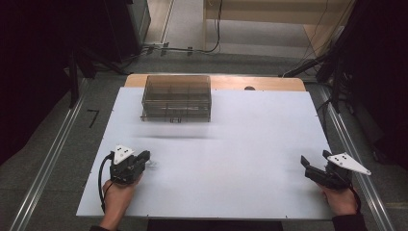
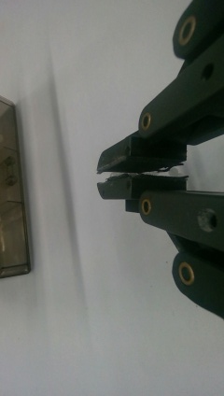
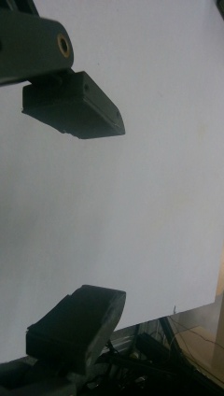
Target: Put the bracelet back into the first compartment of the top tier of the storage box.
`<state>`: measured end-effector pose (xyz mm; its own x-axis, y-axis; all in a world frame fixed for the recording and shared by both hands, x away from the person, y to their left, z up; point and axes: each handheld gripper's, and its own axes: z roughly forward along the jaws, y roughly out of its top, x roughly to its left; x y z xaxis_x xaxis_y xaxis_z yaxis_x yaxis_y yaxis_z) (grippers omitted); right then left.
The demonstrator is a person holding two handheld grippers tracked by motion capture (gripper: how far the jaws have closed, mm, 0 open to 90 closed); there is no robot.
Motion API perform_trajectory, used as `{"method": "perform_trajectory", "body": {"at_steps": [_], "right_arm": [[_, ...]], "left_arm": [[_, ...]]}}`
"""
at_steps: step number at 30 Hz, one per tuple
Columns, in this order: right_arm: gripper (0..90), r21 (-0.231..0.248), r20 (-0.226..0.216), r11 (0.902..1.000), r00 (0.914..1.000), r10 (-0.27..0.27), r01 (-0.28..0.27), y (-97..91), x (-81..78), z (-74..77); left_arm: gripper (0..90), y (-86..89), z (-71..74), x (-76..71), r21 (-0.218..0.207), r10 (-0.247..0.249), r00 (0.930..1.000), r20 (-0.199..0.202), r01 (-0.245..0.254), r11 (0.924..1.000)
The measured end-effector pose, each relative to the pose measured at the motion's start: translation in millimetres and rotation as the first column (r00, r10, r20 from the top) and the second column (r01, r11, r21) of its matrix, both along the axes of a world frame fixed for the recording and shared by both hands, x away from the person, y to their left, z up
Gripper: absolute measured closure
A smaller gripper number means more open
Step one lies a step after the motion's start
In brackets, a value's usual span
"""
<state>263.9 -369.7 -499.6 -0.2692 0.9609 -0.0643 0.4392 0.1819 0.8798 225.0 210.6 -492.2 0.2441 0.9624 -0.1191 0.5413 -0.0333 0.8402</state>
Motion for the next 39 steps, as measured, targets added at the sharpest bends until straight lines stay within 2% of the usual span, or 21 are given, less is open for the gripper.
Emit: {"method": "perform_trajectory", "body": {"at_steps": [6,14,39], "right_arm": [[16.3,-0.002,-0.003,1.0000,1.0000,0.001,-0.001,0.8,0.6,0.0],[16.3,-0.002,-0.005,1.0000,1.0000,0.006,-0.006,2.1,2.6,-0.1],[16.3,-0.003,-0.008,1.0000,1.0000,0.004,-0.004,1.7,2.7,-0.6]], "left_arm": [[85.7,3.2,6.9,-1.2,-0.032,0.015,0.9999,0.006,-0.015,0.9994],[86.1,6.0,18.3,1.0,-0.057,0.032,0.9988,0.037,-0.030,0.9979],[86.2,5.7,33.6,13.2,-0.090,0.047,0.9963,0.071,-0.041,0.9951]]}}
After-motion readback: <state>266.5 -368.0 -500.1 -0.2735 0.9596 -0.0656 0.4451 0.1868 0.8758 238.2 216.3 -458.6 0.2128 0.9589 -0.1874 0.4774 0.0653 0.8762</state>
